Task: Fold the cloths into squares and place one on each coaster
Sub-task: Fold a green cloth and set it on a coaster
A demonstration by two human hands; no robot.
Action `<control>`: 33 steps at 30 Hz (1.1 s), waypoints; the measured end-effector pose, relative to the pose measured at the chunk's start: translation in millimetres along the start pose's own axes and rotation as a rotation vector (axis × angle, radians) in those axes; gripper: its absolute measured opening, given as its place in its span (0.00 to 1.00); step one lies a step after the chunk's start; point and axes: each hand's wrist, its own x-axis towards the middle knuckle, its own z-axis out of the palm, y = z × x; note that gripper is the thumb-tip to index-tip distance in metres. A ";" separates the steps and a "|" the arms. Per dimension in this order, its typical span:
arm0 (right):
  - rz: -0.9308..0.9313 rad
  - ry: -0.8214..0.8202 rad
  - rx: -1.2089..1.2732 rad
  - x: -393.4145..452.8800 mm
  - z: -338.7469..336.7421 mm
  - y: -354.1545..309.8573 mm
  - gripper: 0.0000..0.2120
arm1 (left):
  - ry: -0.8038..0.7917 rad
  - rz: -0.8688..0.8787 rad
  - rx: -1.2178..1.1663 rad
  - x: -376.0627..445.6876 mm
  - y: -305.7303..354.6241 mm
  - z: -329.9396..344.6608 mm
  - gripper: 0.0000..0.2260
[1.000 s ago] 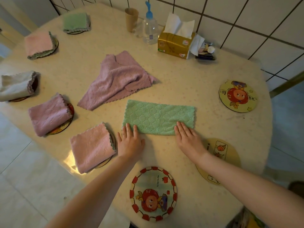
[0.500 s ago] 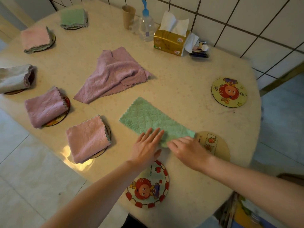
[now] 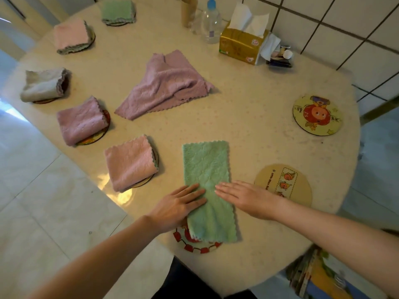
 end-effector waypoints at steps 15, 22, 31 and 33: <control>0.441 0.223 0.757 19.4 -16.3 0.7 0.17 | 0.011 -0.804 -0.889 36.6 -20.1 -49.7 0.24; 0.918 0.249 1.157 57.8 -24.2 28.4 0.09 | 0.145 -1.008 -1.265 62.3 -42.0 -49.3 0.15; 1.015 0.358 0.893 82.1 -16.4 30.3 0.09 | 0.253 -1.110 -1.135 60.2 -36.6 -36.6 0.10; 1.051 0.296 0.802 85.0 -15.4 30.9 0.09 | 0.253 -1.180 -1.076 61.8 -37.5 -34.6 0.10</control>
